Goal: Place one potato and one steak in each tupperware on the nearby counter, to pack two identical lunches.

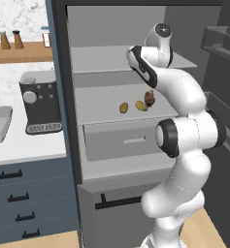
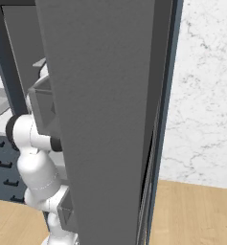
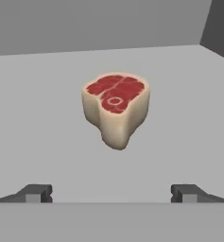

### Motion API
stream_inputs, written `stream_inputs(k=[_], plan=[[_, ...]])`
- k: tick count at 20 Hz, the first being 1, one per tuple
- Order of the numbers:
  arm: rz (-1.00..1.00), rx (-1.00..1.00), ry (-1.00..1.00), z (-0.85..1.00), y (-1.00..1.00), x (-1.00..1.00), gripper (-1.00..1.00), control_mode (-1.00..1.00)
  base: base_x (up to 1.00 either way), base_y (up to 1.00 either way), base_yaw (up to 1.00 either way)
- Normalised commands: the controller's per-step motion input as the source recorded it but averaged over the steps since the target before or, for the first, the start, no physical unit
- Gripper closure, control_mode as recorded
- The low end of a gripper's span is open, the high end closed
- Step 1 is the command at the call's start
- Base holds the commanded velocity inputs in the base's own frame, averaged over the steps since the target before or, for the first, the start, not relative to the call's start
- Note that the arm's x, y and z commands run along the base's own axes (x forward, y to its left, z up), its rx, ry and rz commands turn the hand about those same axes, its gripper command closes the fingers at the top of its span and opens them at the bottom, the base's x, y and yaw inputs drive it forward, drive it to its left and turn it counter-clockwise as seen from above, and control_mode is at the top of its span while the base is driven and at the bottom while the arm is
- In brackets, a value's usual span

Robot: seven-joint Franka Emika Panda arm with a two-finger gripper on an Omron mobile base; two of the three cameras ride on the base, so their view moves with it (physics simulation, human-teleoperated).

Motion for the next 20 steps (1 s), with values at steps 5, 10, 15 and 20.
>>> stream_inputs(k=[5,10,15,20], plan=[[0.00,0.00,0.02,-0.14,0.00,0.43,-1.00,-1.00,0.00,0.00,0.00],[0.00,0.00,0.02,-0.12,-0.03,0.44,-1.00,-1.00,0.00,0.00,0.00],[0.00,0.00,0.05,-0.09,-0.06,0.39,-1.00,-1.00,0.00,0.00,0.00],[0.00,0.00,0.01,-0.03,-0.04,0.43,-1.00,-1.00,0.00,0.00,0.00]])
